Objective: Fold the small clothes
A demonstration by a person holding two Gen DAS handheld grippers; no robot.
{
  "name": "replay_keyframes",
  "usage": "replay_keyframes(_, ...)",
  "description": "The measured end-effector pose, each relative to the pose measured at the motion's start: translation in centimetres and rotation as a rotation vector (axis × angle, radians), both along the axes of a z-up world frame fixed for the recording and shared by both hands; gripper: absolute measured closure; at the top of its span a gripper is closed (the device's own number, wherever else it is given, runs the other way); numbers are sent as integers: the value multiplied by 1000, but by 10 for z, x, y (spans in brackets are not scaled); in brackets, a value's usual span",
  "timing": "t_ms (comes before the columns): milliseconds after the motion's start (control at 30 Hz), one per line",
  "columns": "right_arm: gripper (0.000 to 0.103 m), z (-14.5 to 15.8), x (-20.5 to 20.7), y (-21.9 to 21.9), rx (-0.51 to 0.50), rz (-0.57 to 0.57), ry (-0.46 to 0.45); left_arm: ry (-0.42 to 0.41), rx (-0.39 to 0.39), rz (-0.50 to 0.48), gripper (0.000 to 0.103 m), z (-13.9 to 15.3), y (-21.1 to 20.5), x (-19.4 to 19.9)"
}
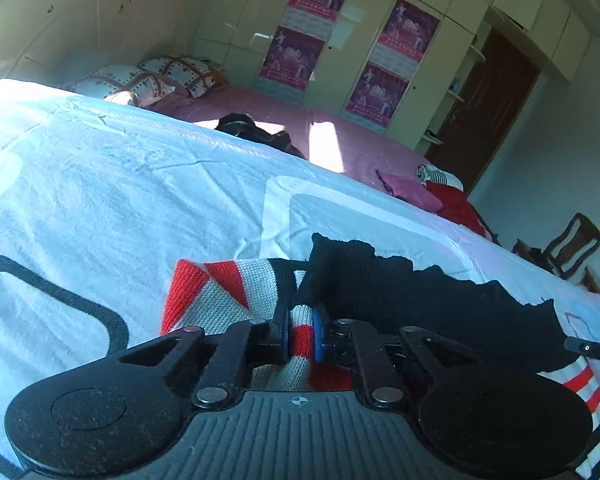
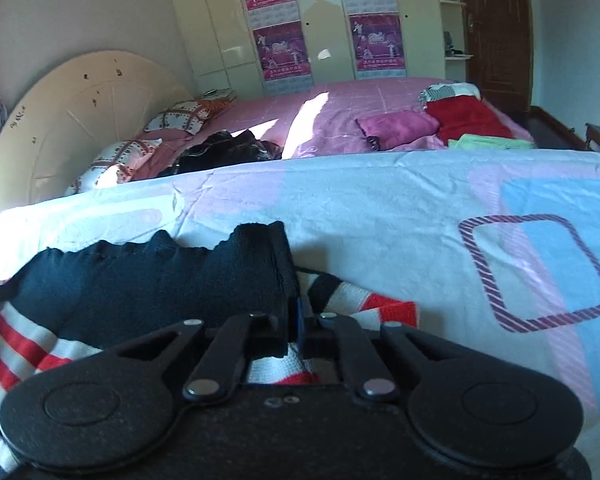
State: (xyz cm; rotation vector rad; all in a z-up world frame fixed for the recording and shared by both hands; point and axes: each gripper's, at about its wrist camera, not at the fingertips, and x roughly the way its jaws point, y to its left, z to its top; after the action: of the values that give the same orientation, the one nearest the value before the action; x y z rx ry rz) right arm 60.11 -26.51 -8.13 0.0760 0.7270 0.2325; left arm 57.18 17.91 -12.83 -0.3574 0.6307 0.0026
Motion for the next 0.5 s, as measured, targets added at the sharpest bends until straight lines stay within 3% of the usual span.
replay_keyframes(100, 101, -4, -3, -3, -27, -30, -3, -5, 4, -3, 92, -2, 2, -7)
replay_keyframes(133, 96, 0, -6, -5, -18, -26, -2, -2, 2, -8, 92, 0, 3, -5)
replay_keyframes(167, 83, 8, -15, -7, -6, -29, -18, -14, 22, -16, 92, 6, 2, -9)
replay_keyframes(300, 66, 34, -62, -23, -12, -21, -72, -49, 55, -30, 91, 23, -2, -54)
replay_keyframes(333, 56, 36, -75, -31, 12, -15, -63, -56, 28, -33, 76, 24, 2, -70)
replay_keyframes(367, 56, 36, -85, -36, 35, -9, -50, -53, 8, -26, 52, 23, 5, -81)
replay_keyframes(400, 57, 36, -95, -41, 54, -4, -31, -47, -7, -16, 42, 21, 7, -93)
replay_keyframes(500, 59, 29, -111, -49, 96, 4, 14, -35, -34, -40, 38, 18, 12, -114)
